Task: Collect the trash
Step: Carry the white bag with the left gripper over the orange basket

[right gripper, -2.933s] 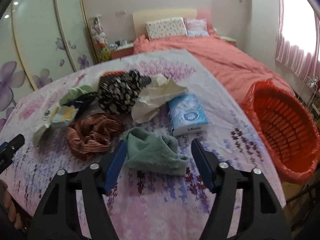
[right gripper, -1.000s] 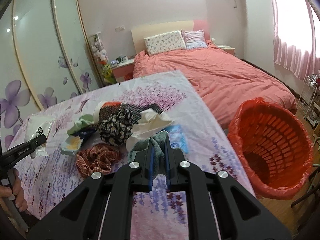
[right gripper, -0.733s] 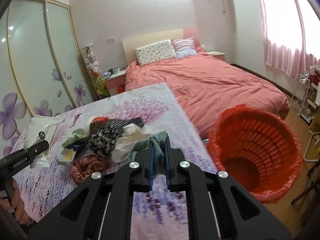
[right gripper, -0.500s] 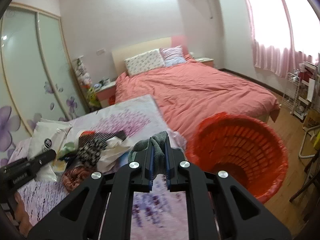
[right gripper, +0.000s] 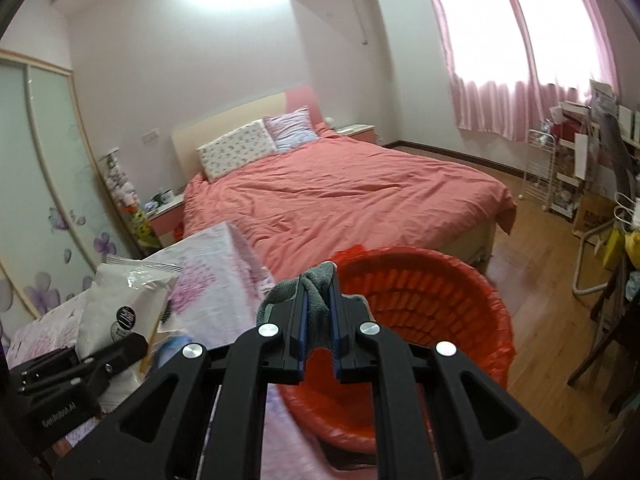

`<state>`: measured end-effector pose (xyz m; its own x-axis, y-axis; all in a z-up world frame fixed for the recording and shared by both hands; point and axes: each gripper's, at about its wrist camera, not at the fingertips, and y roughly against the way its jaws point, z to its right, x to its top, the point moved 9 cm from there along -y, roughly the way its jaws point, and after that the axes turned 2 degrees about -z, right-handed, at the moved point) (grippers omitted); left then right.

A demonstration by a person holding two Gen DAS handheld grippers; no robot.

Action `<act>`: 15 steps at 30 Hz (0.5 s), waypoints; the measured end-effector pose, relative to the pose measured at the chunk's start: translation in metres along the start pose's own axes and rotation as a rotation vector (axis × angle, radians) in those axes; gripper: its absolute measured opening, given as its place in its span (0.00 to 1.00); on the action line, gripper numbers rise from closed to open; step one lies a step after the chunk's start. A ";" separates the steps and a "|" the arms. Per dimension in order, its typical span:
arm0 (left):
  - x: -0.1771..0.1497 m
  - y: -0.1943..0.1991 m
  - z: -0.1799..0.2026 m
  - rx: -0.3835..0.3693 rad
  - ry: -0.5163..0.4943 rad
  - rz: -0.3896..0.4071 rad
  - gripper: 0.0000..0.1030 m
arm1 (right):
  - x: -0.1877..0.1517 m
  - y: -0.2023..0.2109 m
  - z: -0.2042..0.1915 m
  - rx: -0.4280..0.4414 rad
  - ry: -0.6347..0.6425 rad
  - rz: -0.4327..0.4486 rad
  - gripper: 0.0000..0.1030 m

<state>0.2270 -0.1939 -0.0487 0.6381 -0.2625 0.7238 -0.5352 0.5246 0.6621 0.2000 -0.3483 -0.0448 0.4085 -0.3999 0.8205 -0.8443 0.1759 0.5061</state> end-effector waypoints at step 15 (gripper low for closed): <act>-0.002 -0.106 0.073 -0.085 -0.104 -0.124 0.30 | 0.005 -0.036 0.068 -0.050 -0.145 -0.026 0.09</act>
<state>0.2420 -0.3084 -0.1058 0.6331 -0.4096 0.6568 -0.4047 0.5482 0.7320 0.2088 -0.4179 -0.0776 0.3729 -0.5298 0.7617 -0.8143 0.2067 0.5424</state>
